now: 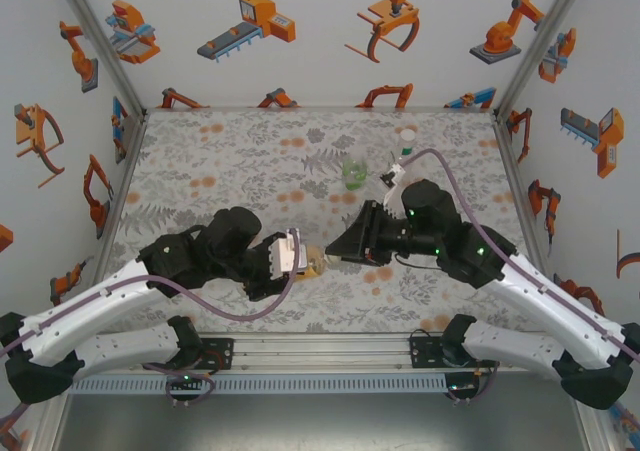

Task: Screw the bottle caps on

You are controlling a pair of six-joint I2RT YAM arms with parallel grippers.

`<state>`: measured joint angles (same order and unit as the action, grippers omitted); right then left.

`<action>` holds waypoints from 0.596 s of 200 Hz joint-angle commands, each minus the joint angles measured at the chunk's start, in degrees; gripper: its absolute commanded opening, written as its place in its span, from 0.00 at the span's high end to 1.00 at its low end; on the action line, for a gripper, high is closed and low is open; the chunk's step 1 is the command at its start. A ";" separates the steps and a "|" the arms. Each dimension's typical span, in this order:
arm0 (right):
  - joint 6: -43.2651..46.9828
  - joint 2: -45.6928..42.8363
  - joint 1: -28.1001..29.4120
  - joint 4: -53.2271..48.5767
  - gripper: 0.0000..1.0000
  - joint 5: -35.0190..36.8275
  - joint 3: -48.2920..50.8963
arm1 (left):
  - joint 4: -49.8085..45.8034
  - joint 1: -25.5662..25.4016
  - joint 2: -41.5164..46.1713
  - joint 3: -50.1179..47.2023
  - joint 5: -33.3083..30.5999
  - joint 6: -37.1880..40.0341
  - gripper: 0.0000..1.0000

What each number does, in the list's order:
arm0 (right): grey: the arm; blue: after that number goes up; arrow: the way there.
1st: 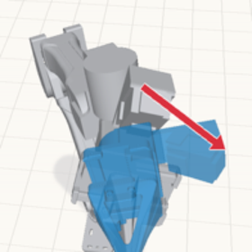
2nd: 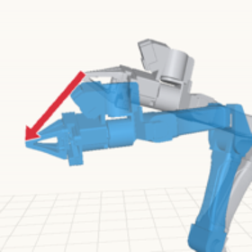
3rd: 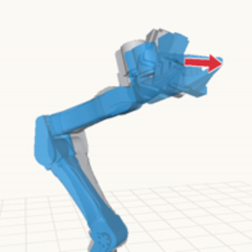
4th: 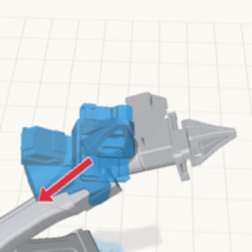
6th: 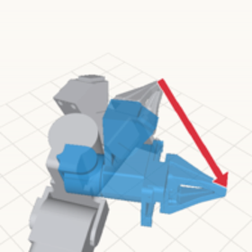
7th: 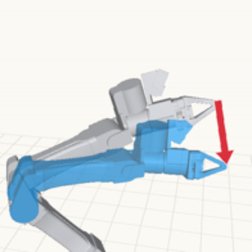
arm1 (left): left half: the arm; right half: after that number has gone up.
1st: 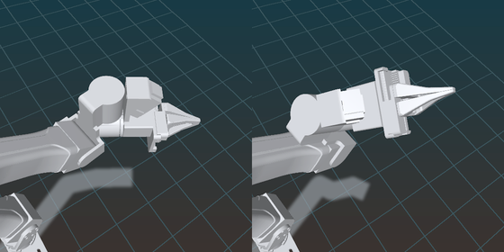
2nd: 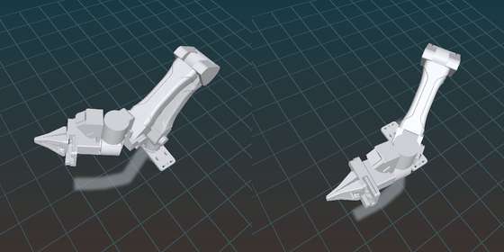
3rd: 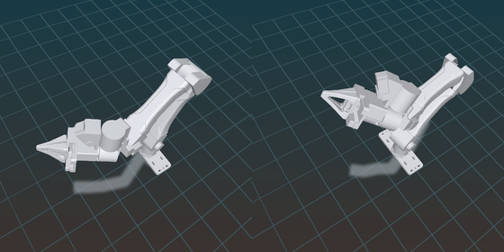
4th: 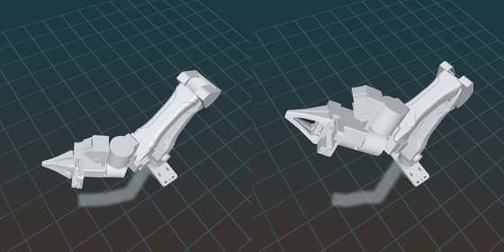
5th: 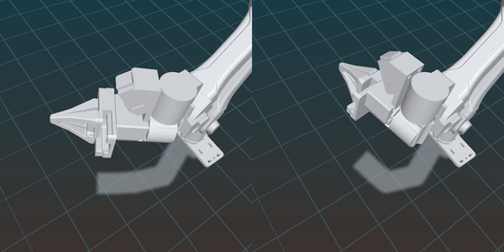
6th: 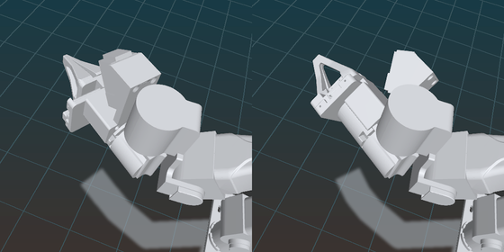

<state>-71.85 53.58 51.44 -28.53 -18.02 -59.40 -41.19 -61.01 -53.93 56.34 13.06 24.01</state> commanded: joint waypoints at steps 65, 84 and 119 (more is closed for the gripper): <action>-6.36 0.54 0.98 -0.42 0.57 6.37 -4.34 | 11.92 -0.71 0.50 0.60 5.78 1.57 1.00; -0.97 -0.46 0.94 -1.81 0.46 7.40 -6.50 | 11.92 -0.77 1.09 0.44 6.24 1.13 1.00; 12.88 -1.68 0.92 -4.16 0.33 9.03 -11.18 | 11.67 -0.84 2.04 -0.20 7.10 0.66 1.00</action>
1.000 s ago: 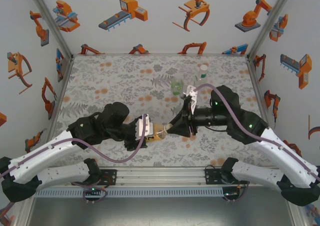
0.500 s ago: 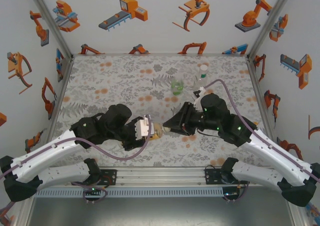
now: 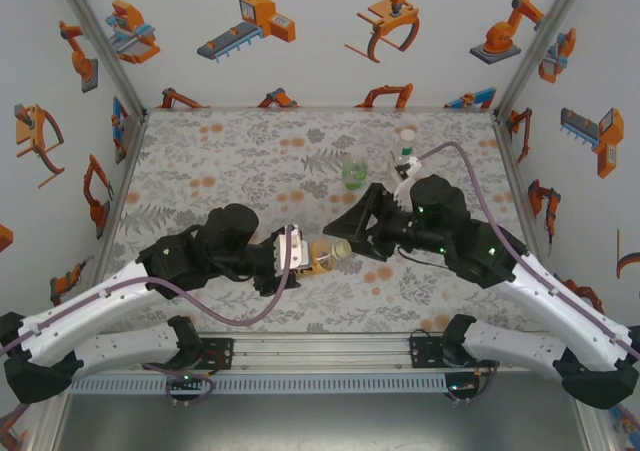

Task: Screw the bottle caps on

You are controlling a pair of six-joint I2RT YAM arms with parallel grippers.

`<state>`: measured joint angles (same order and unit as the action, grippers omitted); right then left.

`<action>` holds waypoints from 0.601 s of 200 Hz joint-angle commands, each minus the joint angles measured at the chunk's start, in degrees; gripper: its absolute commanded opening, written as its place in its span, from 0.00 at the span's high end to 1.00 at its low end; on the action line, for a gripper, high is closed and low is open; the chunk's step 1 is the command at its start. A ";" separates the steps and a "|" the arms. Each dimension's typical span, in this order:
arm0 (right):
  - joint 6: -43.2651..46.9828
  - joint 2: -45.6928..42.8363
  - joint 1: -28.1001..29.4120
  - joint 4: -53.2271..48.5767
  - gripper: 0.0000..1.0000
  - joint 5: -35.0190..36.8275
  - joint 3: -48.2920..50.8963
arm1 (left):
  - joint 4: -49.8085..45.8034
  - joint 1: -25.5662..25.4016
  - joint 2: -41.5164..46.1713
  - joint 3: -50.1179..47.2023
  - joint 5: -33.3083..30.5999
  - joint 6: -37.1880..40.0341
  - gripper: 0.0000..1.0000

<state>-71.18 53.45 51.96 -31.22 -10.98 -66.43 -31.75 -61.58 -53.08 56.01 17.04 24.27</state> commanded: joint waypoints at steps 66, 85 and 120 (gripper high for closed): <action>51.98 -2.81 0.42 -0.24 0.33 -5.97 -8.92 | 2.02 -0.35 1.80 0.85 6.29 0.45 1.00; 63.03 -2.10 0.41 -1.37 0.34 -12.03 -10.29 | 1.79 -0.45 1.74 0.98 6.68 0.37 1.00; 79.48 -1.64 0.42 -2.79 0.37 -22.75 -11.54 | 1.42 -0.54 1.80 1.19 7.13 0.22 1.00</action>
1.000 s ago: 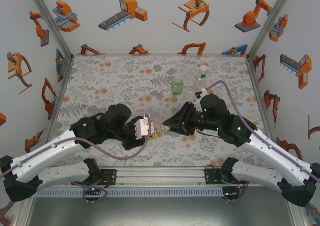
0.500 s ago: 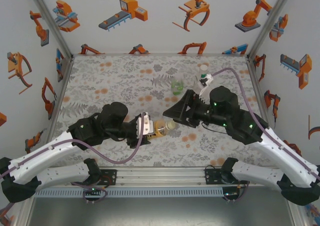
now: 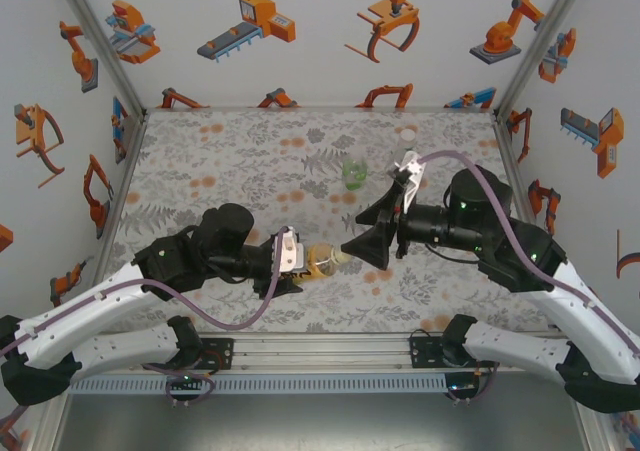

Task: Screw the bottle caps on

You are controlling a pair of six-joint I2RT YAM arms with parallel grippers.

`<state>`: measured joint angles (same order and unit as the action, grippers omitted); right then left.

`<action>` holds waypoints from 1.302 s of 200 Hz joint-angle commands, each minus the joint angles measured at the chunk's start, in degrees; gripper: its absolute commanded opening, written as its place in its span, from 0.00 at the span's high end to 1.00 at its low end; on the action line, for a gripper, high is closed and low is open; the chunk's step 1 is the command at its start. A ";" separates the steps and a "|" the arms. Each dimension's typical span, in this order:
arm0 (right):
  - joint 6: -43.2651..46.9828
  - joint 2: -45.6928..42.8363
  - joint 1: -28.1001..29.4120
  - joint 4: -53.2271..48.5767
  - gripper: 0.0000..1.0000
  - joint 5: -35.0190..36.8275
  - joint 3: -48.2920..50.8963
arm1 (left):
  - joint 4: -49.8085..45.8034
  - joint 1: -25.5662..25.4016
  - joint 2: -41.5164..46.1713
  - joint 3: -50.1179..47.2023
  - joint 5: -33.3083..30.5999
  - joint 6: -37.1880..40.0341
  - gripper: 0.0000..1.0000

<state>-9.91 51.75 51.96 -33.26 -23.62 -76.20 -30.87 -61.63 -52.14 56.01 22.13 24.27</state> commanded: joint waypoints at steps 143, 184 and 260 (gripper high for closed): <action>30.65 1.78 0.42 -1.63 0.53 -17.90 1.76 | 0.58 -0.56 0.86 0.95 2.05 -0.17 1.00; 30.23 1.71 0.42 -0.64 0.65 -17.90 2.45 | 0.56 -0.55 0.97 0.81 1.95 -0.25 1.00; 1.55 0.16 0.42 9.21 1.00 -9.41 8.94 | 2.17 -0.53 1.29 0.27 -0.52 -0.40 1.00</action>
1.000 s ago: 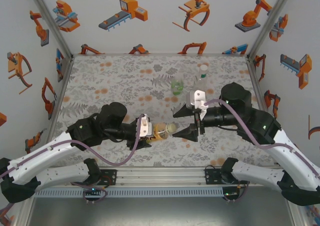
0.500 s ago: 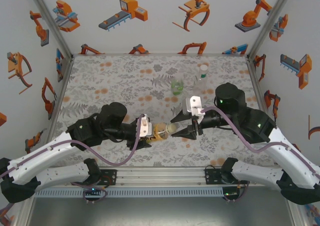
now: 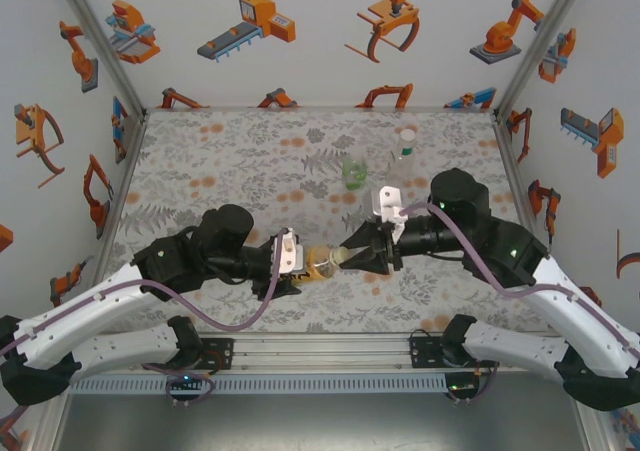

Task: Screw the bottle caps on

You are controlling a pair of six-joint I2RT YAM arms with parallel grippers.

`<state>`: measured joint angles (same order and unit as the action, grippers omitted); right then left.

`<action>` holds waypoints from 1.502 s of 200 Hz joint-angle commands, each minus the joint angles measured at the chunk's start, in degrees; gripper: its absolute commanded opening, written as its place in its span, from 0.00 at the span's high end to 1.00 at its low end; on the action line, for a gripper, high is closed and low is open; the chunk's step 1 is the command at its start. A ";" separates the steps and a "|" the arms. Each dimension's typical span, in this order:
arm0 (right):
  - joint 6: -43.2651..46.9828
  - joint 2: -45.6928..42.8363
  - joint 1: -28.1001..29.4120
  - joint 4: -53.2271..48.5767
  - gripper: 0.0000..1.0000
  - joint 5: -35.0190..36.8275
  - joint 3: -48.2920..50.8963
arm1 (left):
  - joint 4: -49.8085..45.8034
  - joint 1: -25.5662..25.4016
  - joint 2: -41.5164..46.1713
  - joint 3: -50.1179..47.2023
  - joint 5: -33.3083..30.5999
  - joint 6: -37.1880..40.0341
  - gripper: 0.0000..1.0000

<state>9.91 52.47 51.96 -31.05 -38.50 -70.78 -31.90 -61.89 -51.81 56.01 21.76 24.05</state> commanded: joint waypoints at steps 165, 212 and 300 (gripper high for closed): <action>-88.32 3.83 0.73 -4.72 0.94 28.81 3.76 | 5.28 -0.32 -2.13 -0.02 -2.91 1.56 1.00; -72.28 1.81 0.75 -2.61 0.51 31.64 -0.33 | 4.31 -0.29 -1.52 -0.29 -2.82 1.64 1.00; -26.56 -0.83 0.77 1.60 0.37 16.14 -4.63 | 3.74 -0.27 -0.32 -0.42 -1.24 1.09 0.99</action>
<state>-37.19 52.77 52.60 -32.42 -13.58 -72.93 -29.12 -62.00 -53.15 54.68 18.22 24.53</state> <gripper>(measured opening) 0.641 0.548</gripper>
